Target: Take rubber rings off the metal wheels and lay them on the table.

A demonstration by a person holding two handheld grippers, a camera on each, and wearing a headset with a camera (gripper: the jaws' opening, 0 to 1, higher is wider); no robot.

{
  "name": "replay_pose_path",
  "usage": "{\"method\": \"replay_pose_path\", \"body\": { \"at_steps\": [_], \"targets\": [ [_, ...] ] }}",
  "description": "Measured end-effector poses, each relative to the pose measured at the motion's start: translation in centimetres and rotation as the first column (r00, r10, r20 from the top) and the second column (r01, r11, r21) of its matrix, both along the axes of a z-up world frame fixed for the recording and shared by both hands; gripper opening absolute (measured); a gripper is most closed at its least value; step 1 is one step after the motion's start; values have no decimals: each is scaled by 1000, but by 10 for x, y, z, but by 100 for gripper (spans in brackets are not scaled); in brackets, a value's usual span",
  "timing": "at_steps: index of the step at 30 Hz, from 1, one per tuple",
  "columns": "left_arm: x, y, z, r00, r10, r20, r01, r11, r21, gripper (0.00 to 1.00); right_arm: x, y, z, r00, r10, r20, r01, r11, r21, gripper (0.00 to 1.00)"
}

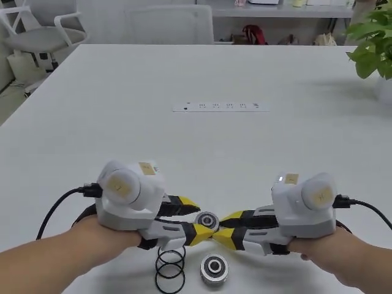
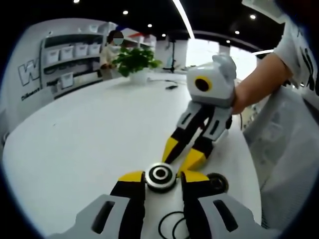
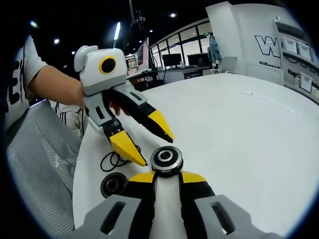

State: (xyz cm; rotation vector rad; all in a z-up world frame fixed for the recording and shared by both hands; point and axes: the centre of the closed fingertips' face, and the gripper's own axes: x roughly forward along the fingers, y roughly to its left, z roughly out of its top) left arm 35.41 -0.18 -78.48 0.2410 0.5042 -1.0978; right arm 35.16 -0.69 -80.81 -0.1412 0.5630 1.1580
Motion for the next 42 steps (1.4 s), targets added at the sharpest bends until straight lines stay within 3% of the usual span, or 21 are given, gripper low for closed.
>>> {"method": "replay_pose_path", "body": {
  "at_steps": [6,9,10,19,24,30,35,40,42],
  "targets": [
    [0,-4,-3,1000,-13,5,13,1000,18,24,0,0,0,1000,-2,1,2,1000,4,15],
    [-2,-5,-8,999,-32,19,31,998,49,23,0,0,0,1000,-4,0,4,1000,6,15],
    [-2,-6,-7,999,-40,36,39,998,44,23,0,0,0,1000,-6,-1,6,1000,7,15],
    [1,-3,-7,999,-19,32,17,999,46,20,1,0,0,1000,-11,-3,11,1000,9,14],
    [5,-1,-6,1000,22,-10,-22,1000,5,17,1,0,0,1000,-15,-5,15,1000,11,14],
    [5,-2,-7,1000,17,16,-17,999,28,14,2,-1,0,1000,-20,-13,20,1000,18,13],
    [5,-2,-7,1000,23,16,-23,999,28,14,2,-2,0,999,-27,-33,28,999,29,13],
    [5,-2,-8,999,29,18,-29,999,29,14,5,-6,-3,994,-60,-88,64,997,51,2],
    [5,-2,-8,999,38,21,-38,999,27,14,4,-5,-2,995,-59,-80,63,997,48,2]
  ]
}}
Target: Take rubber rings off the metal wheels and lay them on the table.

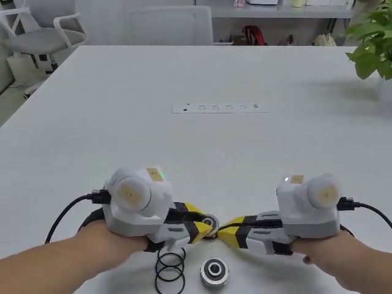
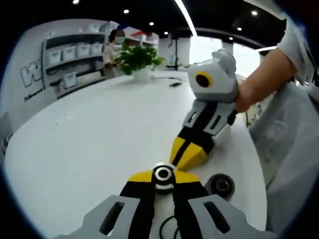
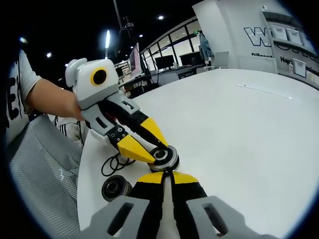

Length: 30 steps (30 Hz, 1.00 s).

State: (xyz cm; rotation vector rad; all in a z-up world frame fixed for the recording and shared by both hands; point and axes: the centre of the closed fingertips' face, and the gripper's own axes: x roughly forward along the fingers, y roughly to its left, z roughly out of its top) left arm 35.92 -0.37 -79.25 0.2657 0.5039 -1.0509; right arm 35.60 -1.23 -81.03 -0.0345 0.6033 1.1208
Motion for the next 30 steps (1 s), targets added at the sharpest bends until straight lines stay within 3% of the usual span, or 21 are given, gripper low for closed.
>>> {"method": "replay_pose_path", "body": {
  "at_steps": [5,13,15,20,30],
  "targets": [
    [0,0,0,1000,16,6,-16,1000,-8,14,2,-1,0,998,-43,-50,45,999,26,0],
    [0,0,0,1000,15,14,-15,1000,18,13,6,-5,1,971,-132,-197,154,983,103,0],
    [0,0,0,1000,10,14,-11,1000,22,13,10,-7,7,967,-150,-204,180,974,139,0],
    [-1,-1,0,1000,12,14,-12,999,36,12,13,-8,12,959,-172,-224,211,964,163,0],
    [0,-2,-1,999,24,25,-26,997,69,12,12,-6,16,961,-171,-215,209,964,167,0]
  ]
}}
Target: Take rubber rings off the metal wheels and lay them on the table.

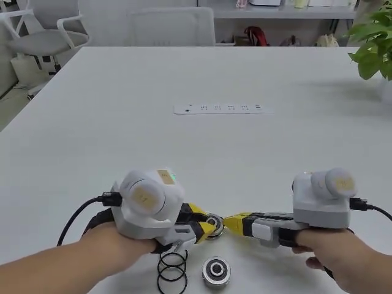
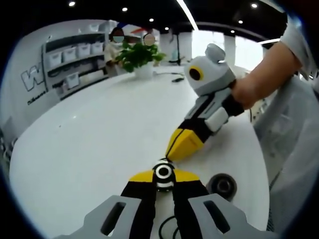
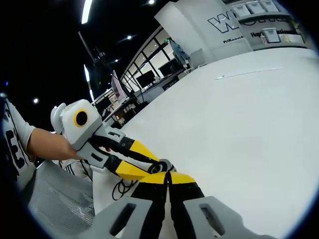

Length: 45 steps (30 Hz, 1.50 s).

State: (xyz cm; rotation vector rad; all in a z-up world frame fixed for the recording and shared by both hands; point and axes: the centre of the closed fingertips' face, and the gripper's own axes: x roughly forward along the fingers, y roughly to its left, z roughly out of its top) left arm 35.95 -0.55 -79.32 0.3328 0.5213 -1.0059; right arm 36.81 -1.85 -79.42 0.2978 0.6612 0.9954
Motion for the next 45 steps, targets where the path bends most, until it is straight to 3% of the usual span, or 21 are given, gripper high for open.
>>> {"method": "replay_pose_path", "body": {
  "at_steps": [10,22,35,37,38,39,45],
  "targets": [
    [0,0,-1,1000,11,0,-11,1000,13,12,-3,2,2,999,29,30,-28,999,-35,0],
    [0,-1,0,1000,8,0,-8,1000,13,12,-7,5,4,997,60,44,-58,998,-36,0],
    [-1,-1,0,1000,2,3,-2,1000,13,12,-11,9,7,997,71,21,-71,997,-4,0],
    [-1,-2,0,1000,1,4,-1,1000,12,12,-13,12,9,997,79,20,-79,997,13,0],
    [-1,-2,0,1000,0,6,0,1000,12,12,-21,19,14,993,115,4,-115,992,47,0],
    [-1,-2,0,1000,1,3,-1,1000,12,12,-14,15,11,996,86,30,-86,996,13,0],
    [-1,-1,0,1000,0,2,0,1000,14,12,-13,10,5,996,84,34,-84,996,-5,0]
  ]
}}
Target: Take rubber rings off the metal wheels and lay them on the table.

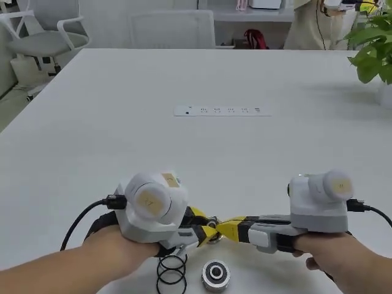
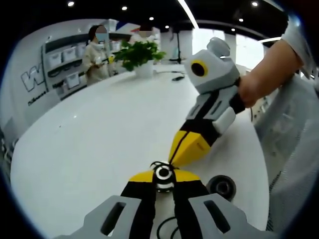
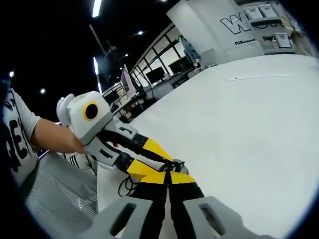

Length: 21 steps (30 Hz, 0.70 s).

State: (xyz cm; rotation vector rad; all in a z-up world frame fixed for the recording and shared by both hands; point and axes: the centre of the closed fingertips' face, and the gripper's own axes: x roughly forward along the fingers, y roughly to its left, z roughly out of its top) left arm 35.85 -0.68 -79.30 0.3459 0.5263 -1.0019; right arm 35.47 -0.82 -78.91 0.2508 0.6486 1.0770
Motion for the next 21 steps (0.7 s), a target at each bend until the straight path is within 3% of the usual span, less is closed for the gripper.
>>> {"method": "replay_pose_path", "body": {
  "at_steps": [10,21],
  "targets": [
    [0,0,0,1000,-8,9,8,1000,-13,13,0,-1,3,1000,4,16,-4,1000,-5,0],
    [-1,-1,0,1000,-19,15,19,1000,-19,13,-2,1,10,1000,21,0,-21,999,35,0]
  ]
}}
